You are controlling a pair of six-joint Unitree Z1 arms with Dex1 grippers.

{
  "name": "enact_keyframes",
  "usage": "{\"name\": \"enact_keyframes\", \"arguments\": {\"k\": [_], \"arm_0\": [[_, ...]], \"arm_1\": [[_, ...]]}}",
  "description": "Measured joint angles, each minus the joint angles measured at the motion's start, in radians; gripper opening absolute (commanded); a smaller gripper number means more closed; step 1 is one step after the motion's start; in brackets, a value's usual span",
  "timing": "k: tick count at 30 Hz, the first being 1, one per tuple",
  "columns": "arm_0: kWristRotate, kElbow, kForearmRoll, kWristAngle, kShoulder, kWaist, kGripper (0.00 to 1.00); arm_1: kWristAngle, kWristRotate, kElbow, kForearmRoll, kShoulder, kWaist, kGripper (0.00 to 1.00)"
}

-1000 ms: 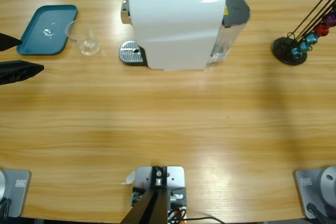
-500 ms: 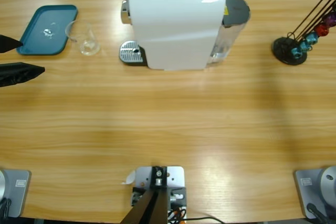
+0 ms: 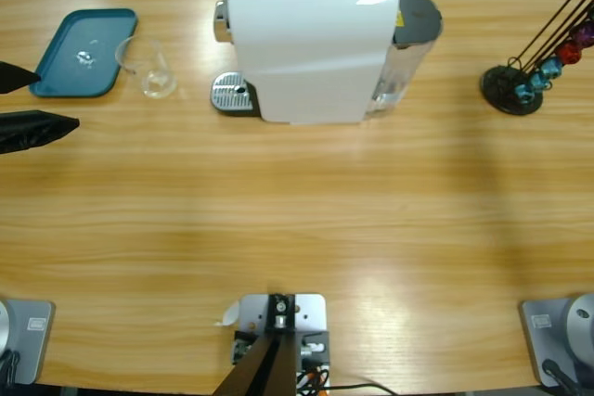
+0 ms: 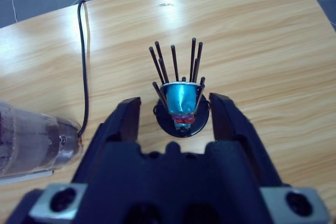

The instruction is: Pour coffee

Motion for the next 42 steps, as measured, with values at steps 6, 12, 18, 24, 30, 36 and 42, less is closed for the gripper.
{"name": "enact_keyframes", "arguments": {"k": [6,12,18,24,30,36,42], "arm_0": [[0.0,0.0,0.0,0.0,0.0,0.0,0.941],[0.0,0.0,0.0,0.0,0.0,0.0,0.941],[0.0,0.0,0.0,0.0,0.0,0.0,0.941],[0.0,0.0,0.0,0.0,0.0,0.0,0.941],[0.0,0.0,0.0,0.0,0.0,0.0,0.941],[0.0,0.0,0.0,0.0,0.0,0.0,0.941],[0.0,0.0,0.0,0.0,0.0,0.0,0.941]], "arm_1": [[0.0,0.0,0.016,-0.008,0.019,0.0,0.508],[0.0,0.0,0.02,-0.018,0.028,0.0,0.464],[0.0,0.0,0.02,-0.02,0.031,0.0,0.462],[0.0,0.0,0.02,-0.024,0.033,0.0,0.423],[0.0,0.0,0.02,-0.03,0.037,0.0,0.218],[-0.023,0.0,0.02,-0.03,0.037,0.0,0.014],[-0.044,0.0,0.02,-0.03,0.037,0.0,0.0]]}}
